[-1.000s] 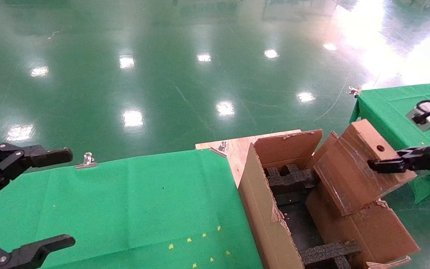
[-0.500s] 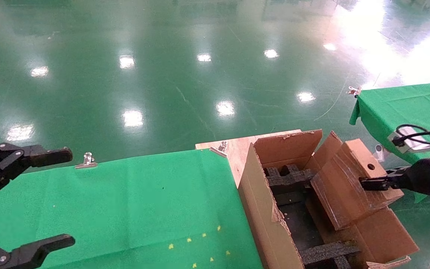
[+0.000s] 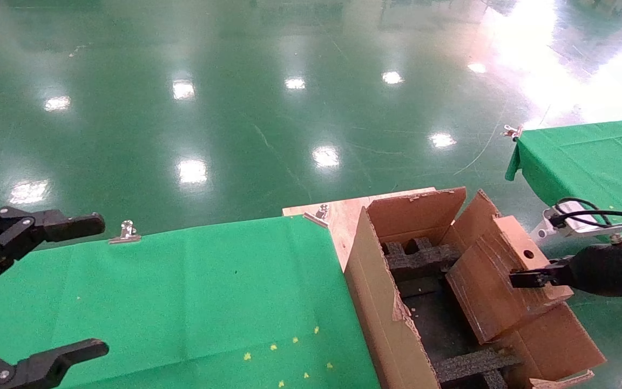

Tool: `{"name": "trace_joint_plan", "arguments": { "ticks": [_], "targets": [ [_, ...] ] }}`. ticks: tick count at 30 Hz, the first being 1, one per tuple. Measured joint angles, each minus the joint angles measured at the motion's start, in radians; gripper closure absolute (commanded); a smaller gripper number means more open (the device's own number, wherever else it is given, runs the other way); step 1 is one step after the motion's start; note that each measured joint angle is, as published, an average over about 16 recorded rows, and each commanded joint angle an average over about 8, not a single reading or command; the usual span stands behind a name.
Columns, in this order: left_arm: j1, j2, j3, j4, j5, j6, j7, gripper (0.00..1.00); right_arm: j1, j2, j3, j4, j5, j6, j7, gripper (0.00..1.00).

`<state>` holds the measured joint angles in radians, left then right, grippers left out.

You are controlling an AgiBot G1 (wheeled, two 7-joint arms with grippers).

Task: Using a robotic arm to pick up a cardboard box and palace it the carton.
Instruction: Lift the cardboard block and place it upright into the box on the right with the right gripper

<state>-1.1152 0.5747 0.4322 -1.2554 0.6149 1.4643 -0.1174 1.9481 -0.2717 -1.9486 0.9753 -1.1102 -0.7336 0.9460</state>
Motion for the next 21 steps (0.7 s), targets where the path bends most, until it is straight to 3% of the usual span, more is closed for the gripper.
{"name": "trace_joint_plan", "arguments": {
  "ticks": [21],
  "targets": [
    [0.0, 0.0, 0.0, 0.0, 0.0, 0.0, 0.0, 0.0, -0.127, -0.122, -0.04, -0.033, 0.005, 0.13, 0.059, 1.0]
  ]
}}
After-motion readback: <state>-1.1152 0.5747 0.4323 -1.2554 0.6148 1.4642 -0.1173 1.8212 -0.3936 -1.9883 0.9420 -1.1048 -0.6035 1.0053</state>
